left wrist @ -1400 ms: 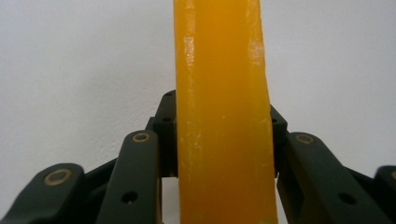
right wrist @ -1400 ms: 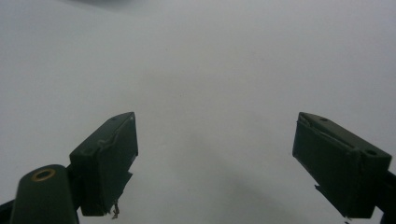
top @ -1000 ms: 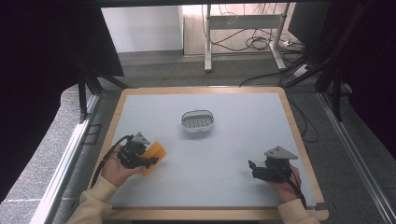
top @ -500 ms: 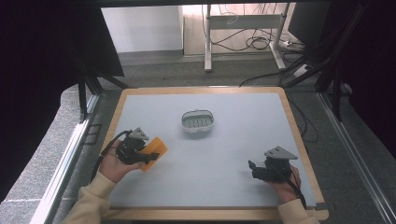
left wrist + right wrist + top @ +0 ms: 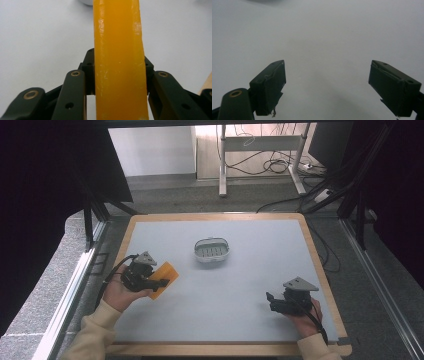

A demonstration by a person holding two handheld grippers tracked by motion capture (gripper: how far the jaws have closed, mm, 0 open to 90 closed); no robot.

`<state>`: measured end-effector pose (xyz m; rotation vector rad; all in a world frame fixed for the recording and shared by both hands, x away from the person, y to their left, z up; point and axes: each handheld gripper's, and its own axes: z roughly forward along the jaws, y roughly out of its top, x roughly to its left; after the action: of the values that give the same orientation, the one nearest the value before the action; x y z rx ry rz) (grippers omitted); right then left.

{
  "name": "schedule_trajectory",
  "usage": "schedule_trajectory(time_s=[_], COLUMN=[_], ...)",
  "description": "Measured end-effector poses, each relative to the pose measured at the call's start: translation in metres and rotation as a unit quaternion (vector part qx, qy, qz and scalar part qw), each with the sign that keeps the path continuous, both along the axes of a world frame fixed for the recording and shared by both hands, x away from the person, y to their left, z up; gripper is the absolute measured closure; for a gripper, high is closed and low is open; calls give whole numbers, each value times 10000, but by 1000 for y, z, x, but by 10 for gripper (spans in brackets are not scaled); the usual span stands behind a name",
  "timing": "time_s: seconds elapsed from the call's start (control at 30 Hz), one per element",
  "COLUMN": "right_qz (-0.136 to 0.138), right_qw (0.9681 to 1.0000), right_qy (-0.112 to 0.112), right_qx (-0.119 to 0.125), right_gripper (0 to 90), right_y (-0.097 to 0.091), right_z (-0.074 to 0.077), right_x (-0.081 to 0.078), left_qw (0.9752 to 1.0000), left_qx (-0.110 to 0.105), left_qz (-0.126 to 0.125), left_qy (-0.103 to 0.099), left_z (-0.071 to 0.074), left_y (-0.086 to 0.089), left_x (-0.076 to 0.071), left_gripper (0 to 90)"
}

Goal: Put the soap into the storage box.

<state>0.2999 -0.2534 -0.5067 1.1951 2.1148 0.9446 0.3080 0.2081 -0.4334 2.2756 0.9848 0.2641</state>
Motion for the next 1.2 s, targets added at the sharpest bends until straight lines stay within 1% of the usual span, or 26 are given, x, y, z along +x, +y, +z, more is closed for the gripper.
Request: schedule_trajectory(time_s=[0.07, 0.27, 0.3, 0.47, 0.53, 0.7, 0.93, 1.2], right_qz=[-4, -8, -7, -4, -3, 1, -4, -11], right_qw=[10000, 10000, 10000, 10000, 10000, 10000, 10000, 10000], right_qy=[3, -25, -25, -2, 1, 6, 28, 29], right_qx=[-2, 3, 2, 6, 3, -9, -9, -4], right_gripper=[147, 147, 147, 147, 147, 147, 147, 147], right_y=[0, 0, 0, 0, 0, 0, -1, -1], right_z=[0, 0, 0, 0, 0, -1, -1, -1], right_x=[0, -1, -1, -1, 0, 0, 0, 0], left_qw=[10000, 10000, 10000, 10000, 9999, 10000, 9999, 9999], left_qx=[37, 8, 39, 35, 68, 50, 96, 100], left_qz=[-30, -64, -72, -81, -102, -84, -57, -62], left_qy=[-32, -34, -45, -19, -16, 9, -49, -53], left_z=[2, 5, 6, 5, 3, 3, 5, 7], left_y=[-2, -3, -3, -5, -6, -6, -6, -9], left_x=[2, 3, 5, 7, 9, 12, 20, 26], left_gripper=[617, 617, 617, 617, 617, 617, 617, 617])
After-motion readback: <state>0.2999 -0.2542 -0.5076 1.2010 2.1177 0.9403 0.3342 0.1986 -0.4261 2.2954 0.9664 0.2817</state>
